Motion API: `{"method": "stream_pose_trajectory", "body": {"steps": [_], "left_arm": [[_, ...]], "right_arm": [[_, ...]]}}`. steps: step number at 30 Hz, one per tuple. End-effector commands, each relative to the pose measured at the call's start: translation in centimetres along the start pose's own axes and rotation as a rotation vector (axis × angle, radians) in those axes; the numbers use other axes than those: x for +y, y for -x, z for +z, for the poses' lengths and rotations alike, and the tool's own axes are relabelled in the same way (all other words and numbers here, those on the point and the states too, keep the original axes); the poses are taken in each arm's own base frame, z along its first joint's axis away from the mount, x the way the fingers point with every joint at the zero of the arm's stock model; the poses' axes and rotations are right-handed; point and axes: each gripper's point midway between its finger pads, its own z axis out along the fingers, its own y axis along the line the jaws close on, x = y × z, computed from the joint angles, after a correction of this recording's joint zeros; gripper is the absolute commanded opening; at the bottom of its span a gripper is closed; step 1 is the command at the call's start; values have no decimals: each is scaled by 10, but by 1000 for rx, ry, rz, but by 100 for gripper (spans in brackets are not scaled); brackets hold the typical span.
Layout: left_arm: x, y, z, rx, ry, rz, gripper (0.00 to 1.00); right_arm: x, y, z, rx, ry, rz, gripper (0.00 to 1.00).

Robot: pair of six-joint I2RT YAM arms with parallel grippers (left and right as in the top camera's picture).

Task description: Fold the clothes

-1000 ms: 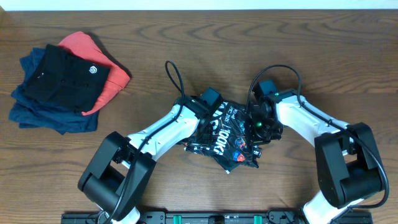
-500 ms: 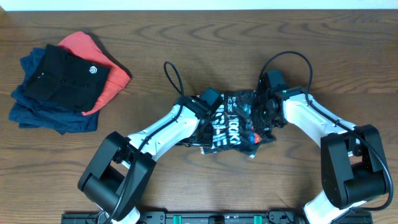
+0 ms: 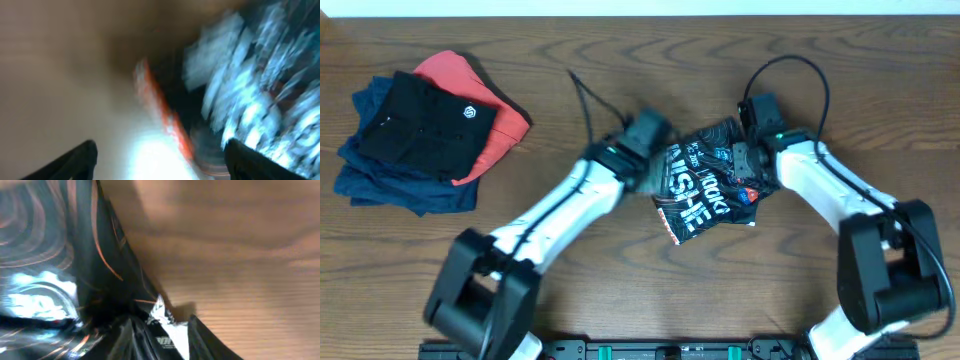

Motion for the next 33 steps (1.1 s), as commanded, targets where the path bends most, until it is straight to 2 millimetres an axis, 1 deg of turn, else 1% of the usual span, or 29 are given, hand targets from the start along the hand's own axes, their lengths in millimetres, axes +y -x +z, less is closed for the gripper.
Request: {"method": "stream_pose_trajectory", "body": {"steps": [1,2,3,4,6,10,12,13,15,17,18,19,23,25,26,30,31,33], "left_arm": [[18,43,-3,-132,12,41,84],[18,52,1,-161,-12,60,85],[19,57,5,-175,-23,68,85],[21,62,11,-188,-31,66,84],[22,61,24,-173,-59,57,84],[13,37,54,-72,-132,59,83],[10,23,66,-18,-144,64,79],[10,16,71,8,-143,65,77],[10,1,76,63,-139,68,74],[12,-12,78,112,-127,71,73],[13,-18,77,137,-121,70,71],[15,-24,77,159,-115,69,69],[23,-50,72,265,-85,64,68],[30,-70,68,344,-61,51,61],[32,-78,66,376,-50,37,60],[41,-117,48,546,22,-62,59],[41,-124,44,579,36,-79,59],[35,-138,36,636,39,-94,59]], "right_arm": [[-13,39,-54,-147,13,46,41],[-10,38,-62,-149,43,47,41],[-7,34,-67,-139,71,45,40],[-3,27,-71,-113,102,39,37],[7,7,-71,-32,164,27,29],[31,-37,-60,137,291,9,24],[39,-57,-52,199,329,4,18],[41,-66,-48,223,337,3,15],[43,-82,-40,259,342,4,15],[42,-93,-34,277,338,7,16],[42,-98,-31,281,336,7,16],[41,-101,-27,281,331,7,16],[32,-105,-7,220,277,2,18],[29,-102,5,161,255,2,19],[29,-100,8,139,255,3,19],[33,-84,16,27,274,8,17],[34,-80,17,1,279,2,15],[35,-69,16,-50,283,-16,13]]}}
